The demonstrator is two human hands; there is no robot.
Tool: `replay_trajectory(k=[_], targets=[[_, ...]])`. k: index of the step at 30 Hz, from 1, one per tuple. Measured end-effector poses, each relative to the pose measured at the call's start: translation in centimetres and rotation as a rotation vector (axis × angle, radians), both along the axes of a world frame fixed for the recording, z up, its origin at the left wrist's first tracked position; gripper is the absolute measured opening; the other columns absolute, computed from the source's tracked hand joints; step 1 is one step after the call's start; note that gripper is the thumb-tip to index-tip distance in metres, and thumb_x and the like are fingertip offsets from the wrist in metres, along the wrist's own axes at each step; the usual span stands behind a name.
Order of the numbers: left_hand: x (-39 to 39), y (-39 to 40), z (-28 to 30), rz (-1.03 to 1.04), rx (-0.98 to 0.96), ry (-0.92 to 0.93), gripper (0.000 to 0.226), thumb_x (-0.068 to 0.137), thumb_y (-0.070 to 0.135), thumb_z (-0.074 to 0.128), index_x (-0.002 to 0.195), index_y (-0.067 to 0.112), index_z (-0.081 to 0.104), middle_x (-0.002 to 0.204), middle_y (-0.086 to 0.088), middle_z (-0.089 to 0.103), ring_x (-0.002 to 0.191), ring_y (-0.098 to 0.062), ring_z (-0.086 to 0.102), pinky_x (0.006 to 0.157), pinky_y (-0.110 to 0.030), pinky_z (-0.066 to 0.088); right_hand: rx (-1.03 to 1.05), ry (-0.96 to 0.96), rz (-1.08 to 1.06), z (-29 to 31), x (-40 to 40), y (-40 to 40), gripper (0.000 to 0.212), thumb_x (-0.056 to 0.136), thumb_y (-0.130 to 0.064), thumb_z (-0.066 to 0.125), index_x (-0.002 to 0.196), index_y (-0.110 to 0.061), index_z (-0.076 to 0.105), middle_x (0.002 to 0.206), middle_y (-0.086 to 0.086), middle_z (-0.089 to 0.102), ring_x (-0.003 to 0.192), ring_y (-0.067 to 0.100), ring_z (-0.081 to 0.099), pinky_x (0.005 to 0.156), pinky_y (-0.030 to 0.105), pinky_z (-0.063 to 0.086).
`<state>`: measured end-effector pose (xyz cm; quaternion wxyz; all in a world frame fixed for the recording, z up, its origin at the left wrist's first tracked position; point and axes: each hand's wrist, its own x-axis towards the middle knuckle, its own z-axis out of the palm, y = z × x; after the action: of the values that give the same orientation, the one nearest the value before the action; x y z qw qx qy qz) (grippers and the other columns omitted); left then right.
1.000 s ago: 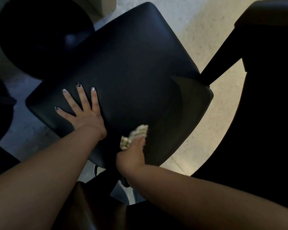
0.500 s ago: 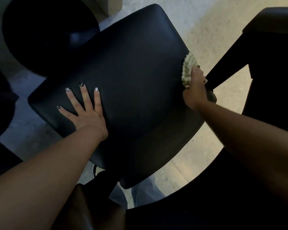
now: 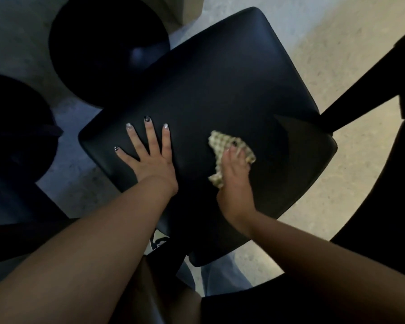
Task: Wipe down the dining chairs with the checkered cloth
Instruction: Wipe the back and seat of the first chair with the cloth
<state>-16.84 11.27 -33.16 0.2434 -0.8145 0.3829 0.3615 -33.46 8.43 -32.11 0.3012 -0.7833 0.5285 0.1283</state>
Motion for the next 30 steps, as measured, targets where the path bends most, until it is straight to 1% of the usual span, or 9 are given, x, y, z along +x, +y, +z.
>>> replay_trajectory(k=[4,6,8,9,11,14,18,21,30], targets=[[0.0,-0.1,0.0,0.004,0.011,0.001,0.15,0.064,0.033,0.077,0.114,0.011,-0.062,0.13,-0.025,-0.06,0.121,-0.058,-0.046,0.1,-0.08,-0.004,0.297,-0.095,0.121,3.1,1.1,3.1,0.084,0.08,0.009,0.046,0.152,-0.008,0.006,0.161,0.008,-0.003,0.147,0.023,-0.009,0.119,0.03,-0.001],[0.0,-0.2,0.0,0.008,0.011,-0.001,0.151,0.065,0.037,0.078,0.114,0.011,-0.063,0.129,-0.025,-0.061,0.119,-0.058,-0.048,0.099,-0.08,-0.005,0.421,-0.108,0.008,4.8,1.6,2.3,0.063,0.084,0.006,0.046,0.145,-0.002,0.032,0.153,0.015,0.029,0.143,0.025,0.024,0.116,0.027,0.02],[0.0,-0.1,-0.1,0.0,0.001,-0.007,0.149,0.067,0.035,0.077,0.114,0.011,-0.063,0.129,-0.025,-0.061,0.118,-0.058,-0.049,0.101,-0.08,-0.003,0.48,-0.185,-0.272,6.6,2.0,-0.8,0.02,0.089,0.003,0.047,0.104,-0.001,0.061,0.102,0.019,0.064,0.097,0.028,0.061,0.083,0.029,0.05],[0.0,-0.1,-0.1,-0.003,-0.002,-0.008,0.149,0.066,0.034,0.077,0.114,0.011,-0.062,0.129,-0.025,-0.06,0.119,-0.058,-0.048,0.101,-0.08,-0.003,0.501,-0.259,-0.442,7.1,2.1,-3.1,0.016,0.093,0.001,0.047,0.088,-0.005,0.061,0.078,0.011,0.061,0.071,0.02,0.06,0.06,0.023,0.05],[0.0,0.0,-0.2,-0.008,-0.008,-0.005,0.149,0.065,0.032,0.077,0.115,0.011,-0.062,0.131,-0.025,-0.059,0.122,-0.058,-0.045,0.101,-0.08,-0.003,0.397,-0.334,-0.637,7.6,1.7,-8.6,0.014,0.097,-0.006,0.048,0.092,-0.009,0.06,0.068,0.004,0.053,0.049,0.003,0.053,0.04,0.012,0.036],[0.0,0.1,-0.3,-0.016,-0.006,-0.007,0.149,0.064,0.026,0.077,0.115,0.011,-0.062,0.132,-0.024,-0.059,0.123,-0.057,-0.045,0.101,-0.08,-0.004,-0.016,-0.406,-0.691,6.9,1.5,-17.0,0.006,0.089,-0.007,0.058,0.092,-0.01,0.062,0.083,0.006,0.063,0.071,0.012,0.058,0.057,0.02,0.045],[0.0,0.1,-0.4,-0.012,-0.018,-0.003,0.147,0.066,0.026,0.076,0.115,0.011,-0.062,0.131,-0.024,-0.06,0.12,-0.057,-0.048,0.1,-0.08,-0.005,-0.245,-0.022,-0.346,2.3,2.5,-21.7,0.065,0.081,0.004,0.043,0.144,-0.01,0.035,0.149,0.01,0.037,0.137,0.027,0.033,0.112,0.03,0.027],[0.1,0.2,-0.7,-0.018,-0.029,-0.005,0.146,0.067,0.026,0.075,0.116,0.012,-0.062,0.131,-0.024,-0.06,0.117,-0.057,-0.05,0.1,-0.08,-0.006,-0.269,0.076,-0.291,-1.2,4.5,-20.2,0.075,0.083,0.003,0.049,0.151,-0.007,0.018,0.16,0.008,0.012,0.146,0.029,0.009,0.119,0.034,0.008],[0.6,0.5,0.1,-0.032,-0.104,0.056,0.149,0.068,0.035,0.078,0.115,0.015,-0.062,0.13,-0.02,-0.062,0.123,-0.054,-0.048,0.099,-0.079,-0.009,-0.118,-0.149,0.239,-1.4,4.3,-2.9,0.088,0.075,0.015,0.051,0.151,-0.009,0.013,0.16,0.004,0.007,0.146,0.019,-0.011,0.119,0.037,-0.007]])
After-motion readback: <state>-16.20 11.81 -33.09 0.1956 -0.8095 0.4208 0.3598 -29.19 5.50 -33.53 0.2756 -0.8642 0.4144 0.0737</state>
